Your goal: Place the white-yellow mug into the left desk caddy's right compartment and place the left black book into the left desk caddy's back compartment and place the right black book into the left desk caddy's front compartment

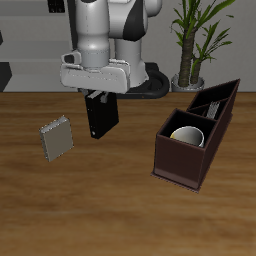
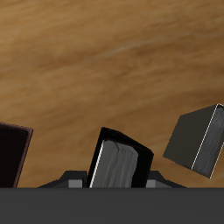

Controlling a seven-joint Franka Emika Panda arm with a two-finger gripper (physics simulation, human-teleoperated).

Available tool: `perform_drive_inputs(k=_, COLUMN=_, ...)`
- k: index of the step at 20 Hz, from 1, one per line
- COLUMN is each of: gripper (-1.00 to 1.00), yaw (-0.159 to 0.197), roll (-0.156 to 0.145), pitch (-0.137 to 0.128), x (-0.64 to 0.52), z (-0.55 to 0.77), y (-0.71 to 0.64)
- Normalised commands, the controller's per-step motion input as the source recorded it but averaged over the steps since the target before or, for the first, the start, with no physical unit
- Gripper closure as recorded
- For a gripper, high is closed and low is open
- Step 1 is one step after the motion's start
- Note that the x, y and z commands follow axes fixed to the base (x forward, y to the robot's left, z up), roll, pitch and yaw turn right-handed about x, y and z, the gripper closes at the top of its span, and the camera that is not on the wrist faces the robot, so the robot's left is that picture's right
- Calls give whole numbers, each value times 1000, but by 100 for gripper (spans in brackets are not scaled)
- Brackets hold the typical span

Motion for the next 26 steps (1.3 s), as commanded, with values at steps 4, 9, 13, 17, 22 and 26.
perform_drive_inputs(k=4, gripper=100, yaw=21, roll=-23, pitch=-24, x=-458, z=43, y=211)
perform_drive_inputs(k=9, gripper=100, yaw=25, roll=23, pitch=-28, x=-516, z=22, y=276)
perform_drive_inputs(k=13, gripper=100, yaw=-8, roll=13, pitch=-17, x=-411, z=-29, y=224)
perform_drive_inputs(k=17, gripper=100, yaw=-74, roll=-20, pitch=-21, x=-374, z=83, y=218)
perform_drive_inputs(k=22, gripper=100, yaw=-79, roll=-42, pitch=-13, x=-306, z=108, y=228)
perform_drive_inputs(k=26, gripper=100, yaw=-19, roll=-1, pitch=-38, x=-197, z=206, y=234)
